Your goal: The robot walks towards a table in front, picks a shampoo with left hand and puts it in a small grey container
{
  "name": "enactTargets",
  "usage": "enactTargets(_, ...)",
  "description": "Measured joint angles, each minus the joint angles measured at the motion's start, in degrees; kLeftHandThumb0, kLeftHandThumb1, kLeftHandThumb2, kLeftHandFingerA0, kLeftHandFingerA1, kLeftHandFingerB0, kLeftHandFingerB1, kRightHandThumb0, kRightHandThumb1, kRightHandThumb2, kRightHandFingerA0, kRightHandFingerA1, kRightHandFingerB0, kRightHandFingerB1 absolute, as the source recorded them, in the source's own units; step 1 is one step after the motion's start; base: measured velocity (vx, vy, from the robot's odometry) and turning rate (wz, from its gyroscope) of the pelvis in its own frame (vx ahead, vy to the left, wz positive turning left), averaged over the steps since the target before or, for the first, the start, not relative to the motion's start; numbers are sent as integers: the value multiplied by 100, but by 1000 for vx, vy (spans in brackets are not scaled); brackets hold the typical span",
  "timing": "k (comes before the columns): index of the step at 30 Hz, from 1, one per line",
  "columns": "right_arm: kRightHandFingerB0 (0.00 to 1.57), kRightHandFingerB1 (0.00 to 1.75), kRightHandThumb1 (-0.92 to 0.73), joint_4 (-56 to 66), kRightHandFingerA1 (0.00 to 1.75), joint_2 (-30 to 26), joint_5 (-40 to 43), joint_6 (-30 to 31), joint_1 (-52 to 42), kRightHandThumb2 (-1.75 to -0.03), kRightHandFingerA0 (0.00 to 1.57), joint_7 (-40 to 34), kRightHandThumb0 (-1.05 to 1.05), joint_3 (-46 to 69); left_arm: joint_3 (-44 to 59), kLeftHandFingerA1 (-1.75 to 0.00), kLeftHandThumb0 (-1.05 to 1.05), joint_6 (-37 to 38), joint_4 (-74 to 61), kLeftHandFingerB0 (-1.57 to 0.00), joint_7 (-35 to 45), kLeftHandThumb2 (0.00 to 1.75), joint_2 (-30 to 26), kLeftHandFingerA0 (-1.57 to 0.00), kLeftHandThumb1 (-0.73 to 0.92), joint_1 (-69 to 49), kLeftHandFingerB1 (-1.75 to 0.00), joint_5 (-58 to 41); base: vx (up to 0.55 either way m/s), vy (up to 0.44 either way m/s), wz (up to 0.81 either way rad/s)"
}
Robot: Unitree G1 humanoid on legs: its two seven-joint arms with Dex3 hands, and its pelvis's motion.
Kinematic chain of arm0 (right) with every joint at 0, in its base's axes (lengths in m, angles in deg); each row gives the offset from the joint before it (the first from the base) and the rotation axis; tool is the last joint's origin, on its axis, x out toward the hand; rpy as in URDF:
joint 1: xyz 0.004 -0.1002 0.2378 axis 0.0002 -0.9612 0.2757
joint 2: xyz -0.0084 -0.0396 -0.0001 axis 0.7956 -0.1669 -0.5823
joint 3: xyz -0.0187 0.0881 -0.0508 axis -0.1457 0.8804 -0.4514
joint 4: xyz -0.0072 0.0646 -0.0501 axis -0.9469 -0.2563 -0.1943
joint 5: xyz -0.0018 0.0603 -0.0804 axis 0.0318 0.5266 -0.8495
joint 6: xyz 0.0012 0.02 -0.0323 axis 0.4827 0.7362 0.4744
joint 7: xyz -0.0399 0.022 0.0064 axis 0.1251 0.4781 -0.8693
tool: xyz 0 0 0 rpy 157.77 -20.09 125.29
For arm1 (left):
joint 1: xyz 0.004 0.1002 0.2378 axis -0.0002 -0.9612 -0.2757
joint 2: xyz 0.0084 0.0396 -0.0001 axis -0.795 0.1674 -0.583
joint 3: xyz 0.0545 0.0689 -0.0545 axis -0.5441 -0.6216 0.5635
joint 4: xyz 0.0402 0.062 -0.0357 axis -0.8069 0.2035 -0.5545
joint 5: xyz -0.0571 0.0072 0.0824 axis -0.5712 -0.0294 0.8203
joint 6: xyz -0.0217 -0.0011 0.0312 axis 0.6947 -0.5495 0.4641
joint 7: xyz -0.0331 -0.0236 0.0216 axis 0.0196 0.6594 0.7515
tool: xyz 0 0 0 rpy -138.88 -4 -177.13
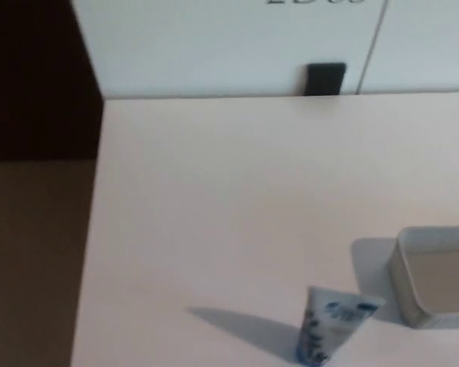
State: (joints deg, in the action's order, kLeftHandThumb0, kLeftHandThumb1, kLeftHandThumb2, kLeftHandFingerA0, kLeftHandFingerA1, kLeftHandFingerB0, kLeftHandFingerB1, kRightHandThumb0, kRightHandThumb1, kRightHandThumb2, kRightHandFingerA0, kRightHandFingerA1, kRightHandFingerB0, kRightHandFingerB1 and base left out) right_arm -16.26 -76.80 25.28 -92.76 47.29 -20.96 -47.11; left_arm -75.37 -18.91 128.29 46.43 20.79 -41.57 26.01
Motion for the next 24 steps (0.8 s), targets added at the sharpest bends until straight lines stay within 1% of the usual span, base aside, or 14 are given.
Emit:
enactTargets(1,54,40,-70,0,48,9,-6,0,10,-61,69,0,-37,-7,6,-59,-65,1,3,-9,3,55,0,-14,50,-5,-46,-11,-162,37,4)
enactTargets(2,54,40,-70,-2,48,11,-14,1,9,-61,69,0,-38,-16,7,-60,-67,1,8,-6,4,72,-1,-13,42,-27,-50,-15,-149,-17,-1)
enactTargets(3,53,40,-70,-2,48,11,-23,-1,3,-61,67,-1,-38,-22,6,-55,-37,2,11,0,5,86,0,-4,26,-52,-52,-18,-151,-25,-2)
enactTargets(8,53,41,-70,-19,47,11,-37,-5,-74,-61,68,-1,-38,-22,6,-55,-37,4,2,0,34,86,2,-4,25,-159,-52,-34,-120,-101,-2)
enactTargets(9,54,41,-71,-19,47,11,-38,-5,-78,-61,67,0,-37,-22,6,-60,-68,5,-3,-6,36,73,2,-12,42,-162,-51,-35,-136,-191,3)
enactTargets(11,54,41,-71,-28,47,29,-41,-3,-92,-61,67,-4,-38,-24,-5,-59,-69,8,-9,-7,36,74,15,-13,42,-172,-50,-35,-152,-336,-15)
enactTargets(14,53,41,-71,-33,47,-41,-51,-6,-103,-61,67,-4,-37,-30,-37,-60,-69,7,-8,-5,38,75,62,-14,42,-218,-50,-31,-203,-316,-4)
enactTargets(15,52,40,-70,-39,46,-59,-53,0,-109,-61,65,-4,-38,-32,-41,-55,-38,7,-9,0,39,86,69,-4,24,-220,-53,-31,-92,-148,-9)
enactTargets(17,53,40,-70,-42,47,-65,-60,4,-119,-61,66,-6,-37,-41,-44,-55,-38,7,-11,0,45,86,79,-5,25,-235,-53,-35,-59,-114,-1)
enactTargets(24,54,40,-70,-48,47,-64,-67,19,-161,-61,65,-7,-37,-65,-67,-56,-39,8,-19,0,48,86,87,-6,24,-331,-53,-36,5,31,-1)
